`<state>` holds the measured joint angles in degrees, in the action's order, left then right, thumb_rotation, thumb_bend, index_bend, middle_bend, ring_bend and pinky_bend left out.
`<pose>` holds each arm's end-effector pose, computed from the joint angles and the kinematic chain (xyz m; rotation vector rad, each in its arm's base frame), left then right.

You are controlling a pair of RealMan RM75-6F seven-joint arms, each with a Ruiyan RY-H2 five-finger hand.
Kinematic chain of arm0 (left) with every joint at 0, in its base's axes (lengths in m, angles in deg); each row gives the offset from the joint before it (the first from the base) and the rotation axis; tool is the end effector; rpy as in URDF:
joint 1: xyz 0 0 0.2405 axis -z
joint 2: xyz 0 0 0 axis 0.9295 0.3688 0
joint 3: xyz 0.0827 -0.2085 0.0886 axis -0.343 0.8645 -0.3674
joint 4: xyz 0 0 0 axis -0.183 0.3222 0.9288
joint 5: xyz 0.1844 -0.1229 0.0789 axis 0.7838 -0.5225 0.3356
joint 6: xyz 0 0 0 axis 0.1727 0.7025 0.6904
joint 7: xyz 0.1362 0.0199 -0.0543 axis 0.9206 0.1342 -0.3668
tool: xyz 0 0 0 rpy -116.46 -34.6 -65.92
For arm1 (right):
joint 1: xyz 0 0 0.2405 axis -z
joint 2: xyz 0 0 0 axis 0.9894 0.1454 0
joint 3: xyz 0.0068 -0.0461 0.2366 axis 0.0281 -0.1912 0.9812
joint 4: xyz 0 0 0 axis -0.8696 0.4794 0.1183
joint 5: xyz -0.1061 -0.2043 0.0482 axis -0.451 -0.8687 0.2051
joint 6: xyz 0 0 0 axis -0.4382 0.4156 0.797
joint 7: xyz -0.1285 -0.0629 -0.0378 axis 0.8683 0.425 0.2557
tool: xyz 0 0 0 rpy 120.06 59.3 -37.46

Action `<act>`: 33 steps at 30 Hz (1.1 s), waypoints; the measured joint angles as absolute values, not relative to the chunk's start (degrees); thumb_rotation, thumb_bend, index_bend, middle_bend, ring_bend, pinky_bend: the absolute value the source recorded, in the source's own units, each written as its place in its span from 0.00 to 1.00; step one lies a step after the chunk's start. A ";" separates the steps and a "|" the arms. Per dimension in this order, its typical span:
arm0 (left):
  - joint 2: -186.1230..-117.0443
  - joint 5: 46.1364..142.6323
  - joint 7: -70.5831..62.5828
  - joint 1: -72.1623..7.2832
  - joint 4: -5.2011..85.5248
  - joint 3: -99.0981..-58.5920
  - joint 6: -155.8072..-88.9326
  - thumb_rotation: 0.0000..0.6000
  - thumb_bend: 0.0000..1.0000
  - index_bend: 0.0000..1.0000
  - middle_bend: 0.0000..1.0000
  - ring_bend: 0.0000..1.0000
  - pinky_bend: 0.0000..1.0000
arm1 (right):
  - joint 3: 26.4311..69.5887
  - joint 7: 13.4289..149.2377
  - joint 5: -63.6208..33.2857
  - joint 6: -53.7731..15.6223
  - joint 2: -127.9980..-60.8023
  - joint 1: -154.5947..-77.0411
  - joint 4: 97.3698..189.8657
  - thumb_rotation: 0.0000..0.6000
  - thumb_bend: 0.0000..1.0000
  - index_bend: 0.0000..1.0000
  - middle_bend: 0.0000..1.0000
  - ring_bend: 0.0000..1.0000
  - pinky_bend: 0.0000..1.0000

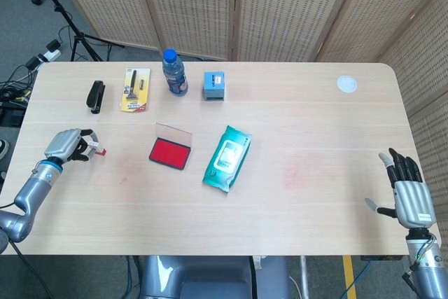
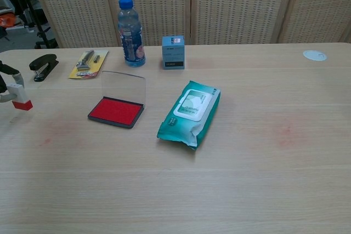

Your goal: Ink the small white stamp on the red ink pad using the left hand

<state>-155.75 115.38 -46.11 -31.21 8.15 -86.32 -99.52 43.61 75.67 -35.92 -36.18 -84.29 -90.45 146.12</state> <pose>-0.3561 0.3949 0.0510 -1.5469 -1.3315 -0.7537 -0.3390 -0.2243 0.1104 1.3554 -0.9080 0.9357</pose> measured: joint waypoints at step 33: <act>-161.90 118.30 -48.91 -31.56 -1.75 -88.24 -99.59 1.00 0.32 0.48 1.00 1.00 1.00 | 43.69 74.54 -35.73 -36.03 -84.10 -90.45 145.77 1.00 0.04 0.00 0.00 0.00 0.00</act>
